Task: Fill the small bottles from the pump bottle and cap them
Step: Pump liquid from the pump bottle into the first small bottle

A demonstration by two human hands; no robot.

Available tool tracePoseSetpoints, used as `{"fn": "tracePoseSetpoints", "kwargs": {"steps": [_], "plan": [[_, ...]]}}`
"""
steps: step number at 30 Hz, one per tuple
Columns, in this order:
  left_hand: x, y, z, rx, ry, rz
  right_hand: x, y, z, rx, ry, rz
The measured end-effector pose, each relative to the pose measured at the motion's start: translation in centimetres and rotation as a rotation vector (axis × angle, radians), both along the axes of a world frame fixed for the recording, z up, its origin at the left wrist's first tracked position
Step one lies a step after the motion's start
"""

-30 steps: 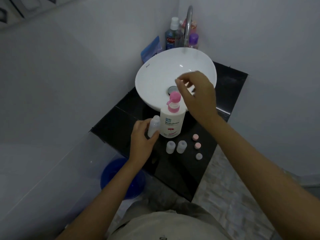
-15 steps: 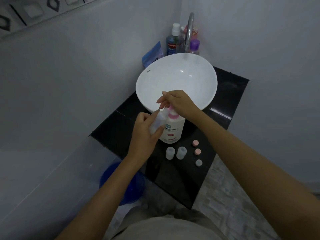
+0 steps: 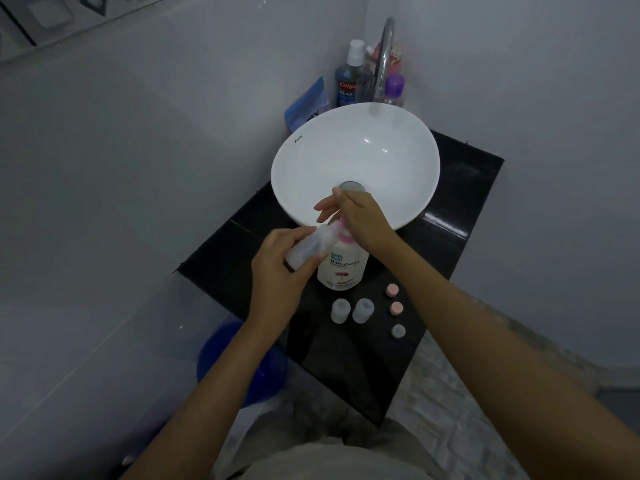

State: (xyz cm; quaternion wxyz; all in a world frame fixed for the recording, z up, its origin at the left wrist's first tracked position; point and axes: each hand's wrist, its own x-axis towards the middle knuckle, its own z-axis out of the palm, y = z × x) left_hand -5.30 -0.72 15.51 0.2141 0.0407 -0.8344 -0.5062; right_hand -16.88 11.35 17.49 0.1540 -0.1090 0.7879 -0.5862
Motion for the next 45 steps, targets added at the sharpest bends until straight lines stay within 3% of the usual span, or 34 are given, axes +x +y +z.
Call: {"fn": "tracePoseSetpoints", "kwargs": {"steps": [8,14,19,23,29,37,45], "plan": [[0.1,-0.4,0.2,0.096,-0.005,-0.037,-0.5,0.1,1.2,-0.021,-0.165,0.055],[0.0,-0.4,0.2,0.138,-0.023,-0.047,-0.5,0.4,0.3,0.010,0.034,0.041],[0.2,-0.4,-0.7,0.207,-0.074,-0.048,0.0,0.1,-0.7,0.035,-0.059,-0.010],[0.1,-0.3,-0.6,0.275,-0.072,-0.053,-0.6,0.2,0.6,0.014,0.004,0.041],[0.0,-0.3,-1.0,0.290,-0.108,-0.056,-0.3,-0.3,-0.5,0.091,-0.008,-0.033],[-0.1,-0.6,-0.4,0.275,-0.055,-0.078,-1.3,-0.3,2.5,0.103,0.011,0.067],[-0.2,-0.8,-1.7,0.268,-0.093,-0.070,-1.0,-0.4,0.3,0.162,-0.023,0.042]]}}
